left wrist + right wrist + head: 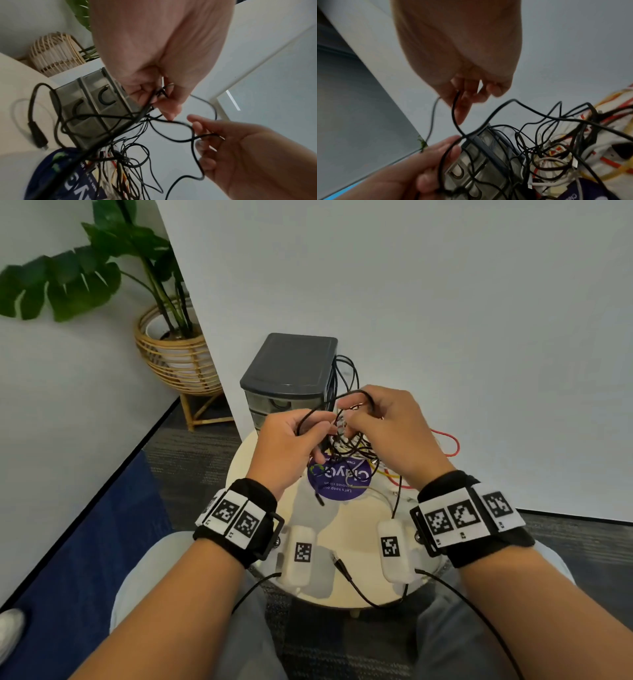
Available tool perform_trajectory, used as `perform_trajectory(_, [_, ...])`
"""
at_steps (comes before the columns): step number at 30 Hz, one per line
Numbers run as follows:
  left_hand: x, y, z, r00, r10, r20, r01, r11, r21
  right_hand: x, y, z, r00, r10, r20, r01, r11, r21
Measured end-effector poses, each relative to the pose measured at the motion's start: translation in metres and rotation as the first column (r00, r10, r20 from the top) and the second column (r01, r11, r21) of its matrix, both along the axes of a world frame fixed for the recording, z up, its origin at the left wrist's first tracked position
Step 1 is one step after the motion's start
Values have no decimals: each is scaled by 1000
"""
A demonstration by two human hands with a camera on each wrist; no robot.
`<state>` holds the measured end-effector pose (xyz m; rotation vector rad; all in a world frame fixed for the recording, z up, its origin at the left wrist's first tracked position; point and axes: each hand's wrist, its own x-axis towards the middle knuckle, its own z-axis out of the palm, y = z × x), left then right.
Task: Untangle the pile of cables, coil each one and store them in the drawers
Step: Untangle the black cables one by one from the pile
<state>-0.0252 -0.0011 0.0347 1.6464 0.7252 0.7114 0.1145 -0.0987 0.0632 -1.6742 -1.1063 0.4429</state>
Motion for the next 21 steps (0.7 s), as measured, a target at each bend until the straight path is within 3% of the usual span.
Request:
perform_trajectory(3, [-5, -1, 15, 987, -93, 128, 111, 984, -142, -6, -2, 4, 991, 130, 4, -130, 989, 67])
perform_trajectory(5, [-13, 1, 28, 946, -176, 273, 259, 916, -308, -8, -7, 1, 972, 223, 75, -228, 971, 66])
perform_trajectory(7, [-22, 2, 40, 906, -232, 353, 373, 834, -408, -9, -13, -1, 924, 300, 239, -300, 953, -38])
perform_trajectory(8, [-23, 3, 44, 911, -241, 334, 372, 829, -417, -10, -15, -1, 886, 343, 311, -325, 939, -112])
perform_trajectory(10, [-22, 3, 46, 954, -225, 196, 280, 904, -324, -11, -20, 3, 853, 444, 274, -411, 895, -172])
perform_trajectory(12, [-18, 3, 46, 975, -200, 100, 216, 957, -192, -10, -23, 12, 883, 466, -61, -468, 884, -18])
perform_trajectory(13, [-17, 3, 48, 977, -196, 80, 206, 966, -155, -7, -22, 14, 898, 408, -162, -402, 913, 73])
perform_trajectory(14, [-16, 2, 50, 980, -190, 65, 197, 973, -123, -4, -20, 17, 931, 326, -165, -310, 944, 114])
perform_trajectory(16, [-14, 0, 55, 982, -184, 42, 186, 981, -62, 1, -12, 20, 982, 182, 49, -183, 983, 26])
perform_trajectory(18, [-13, -3, 59, 978, -205, 42, 206, 978, -20, 2, -3, 20, 943, 202, 266, -181, 978, -102])
perform_trajectory(21, [-10, -10, 62, 966, -256, 40, 255, 967, 28, 2, 3, 25, 923, 140, 359, -110, 989, -101])
